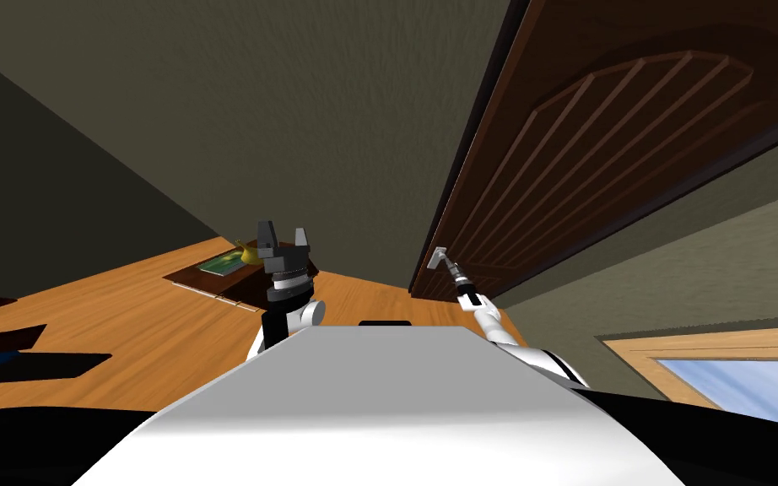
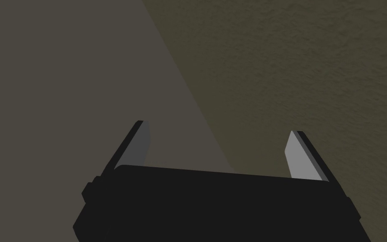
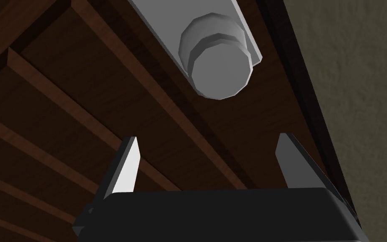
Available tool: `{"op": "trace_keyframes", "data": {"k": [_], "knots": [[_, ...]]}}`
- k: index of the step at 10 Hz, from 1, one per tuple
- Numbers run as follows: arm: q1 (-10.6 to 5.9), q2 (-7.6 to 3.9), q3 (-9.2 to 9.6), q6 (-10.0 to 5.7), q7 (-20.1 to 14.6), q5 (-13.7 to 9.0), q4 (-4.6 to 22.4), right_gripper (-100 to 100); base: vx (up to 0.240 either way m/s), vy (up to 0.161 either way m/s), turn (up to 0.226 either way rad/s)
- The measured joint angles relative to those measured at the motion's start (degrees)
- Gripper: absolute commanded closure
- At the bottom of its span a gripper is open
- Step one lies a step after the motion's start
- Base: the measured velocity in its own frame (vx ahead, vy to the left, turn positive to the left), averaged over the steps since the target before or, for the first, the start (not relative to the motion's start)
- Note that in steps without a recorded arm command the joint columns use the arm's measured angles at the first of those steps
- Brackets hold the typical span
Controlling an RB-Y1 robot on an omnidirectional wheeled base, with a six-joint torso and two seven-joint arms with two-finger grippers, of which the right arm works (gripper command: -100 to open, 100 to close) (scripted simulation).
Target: Pull the door open
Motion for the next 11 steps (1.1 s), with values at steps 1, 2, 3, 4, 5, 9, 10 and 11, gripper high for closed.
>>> {"op": "trace_keyframes", "data": {"k": [1, 2, 3, 4, 5, 9, 10, 11], "knots": [[0.12, -0.13, 0.00, -0.13, 1.3, 0.4, 0.0, -100, -0.002, 0.042, -0.076], [0.27, -0.29, -0.01, -0.27, 2.9, 1.1, -0.1, -100, -0.006, 0.038, -0.034], [0.35, -0.39, -0.01, -0.35, 4.0, 1.5, -0.1, -100, -0.009, 0.038, -0.065], [0.48, -0.55, -0.01, -0.47, 5.4, 2.1, -0.1, -100, -0.011, 0.058, -0.129], [0.70, -0.73, -0.02, -0.58, 7.0, 3.0, -0.3, -100, -0.013, 0.048, -0.038], [1.13, -1.46, -0.03, -1.32, 13.0, 5.7, 0.0, -100, -0.016, 0.058, -0.072], [1.26, -1.54, -0.04, -1.41, 14.1, 6.1, 0.0, -100, -0.008, 0.040, -0.043], [1.38, -1.65, -0.04, -1.49, 15.2, 6.6, -0.1, -100, -0.010, 0.048, -0.084]]}}
